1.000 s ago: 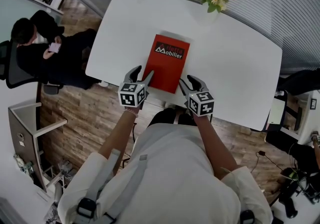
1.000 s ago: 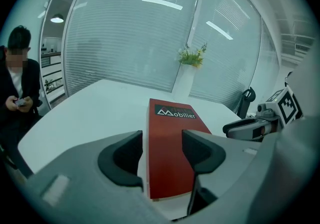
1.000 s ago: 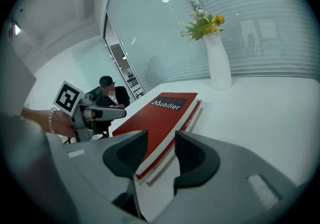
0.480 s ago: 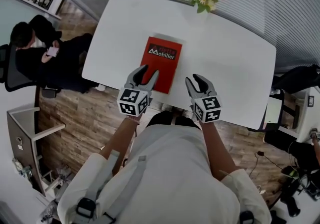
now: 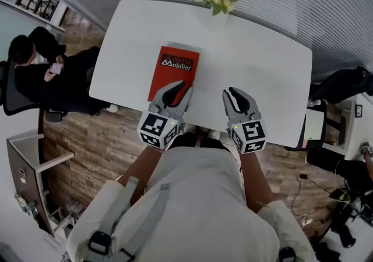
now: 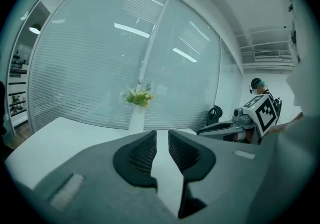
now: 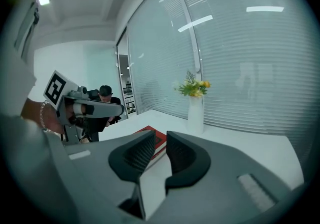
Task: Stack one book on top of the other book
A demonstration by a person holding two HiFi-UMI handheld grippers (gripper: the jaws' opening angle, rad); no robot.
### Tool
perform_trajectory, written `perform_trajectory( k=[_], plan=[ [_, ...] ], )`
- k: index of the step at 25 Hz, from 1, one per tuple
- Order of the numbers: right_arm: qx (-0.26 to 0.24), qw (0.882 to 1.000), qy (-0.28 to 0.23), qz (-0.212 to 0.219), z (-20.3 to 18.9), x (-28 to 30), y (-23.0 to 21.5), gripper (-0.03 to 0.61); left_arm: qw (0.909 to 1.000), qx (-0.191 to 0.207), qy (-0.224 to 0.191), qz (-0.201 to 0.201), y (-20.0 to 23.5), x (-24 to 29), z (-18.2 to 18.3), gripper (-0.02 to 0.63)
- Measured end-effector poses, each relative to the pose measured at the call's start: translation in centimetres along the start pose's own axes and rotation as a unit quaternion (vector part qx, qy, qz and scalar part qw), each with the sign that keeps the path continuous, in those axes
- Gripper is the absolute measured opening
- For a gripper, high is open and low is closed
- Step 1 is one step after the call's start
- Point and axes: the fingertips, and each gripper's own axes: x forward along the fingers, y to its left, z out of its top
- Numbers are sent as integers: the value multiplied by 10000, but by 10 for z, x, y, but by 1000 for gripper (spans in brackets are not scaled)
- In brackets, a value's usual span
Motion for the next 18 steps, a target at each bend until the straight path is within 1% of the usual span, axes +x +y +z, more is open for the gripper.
perform_trajectory(
  k=[4, 9, 14, 18],
  plan=[
    [-199, 9996, -164, -68, 17, -20, -5, 55, 9994, 201, -203, -172, -24, 4, 19, 49],
    [-364, 9987, -312, -151, 38, -43, -11, 40, 9978, 301, -484, -324, -48, 5, 45, 8],
    [-479, 9976, -457, -202, 59, -66, -12, 26, 9954, 391, -740, -475, -72, 1, 76, 6],
    [-600, 9962, -596, -224, 78, -83, -11, 17, 9937, 467, -882, -518, -85, -4, 96, 6]
  ],
)
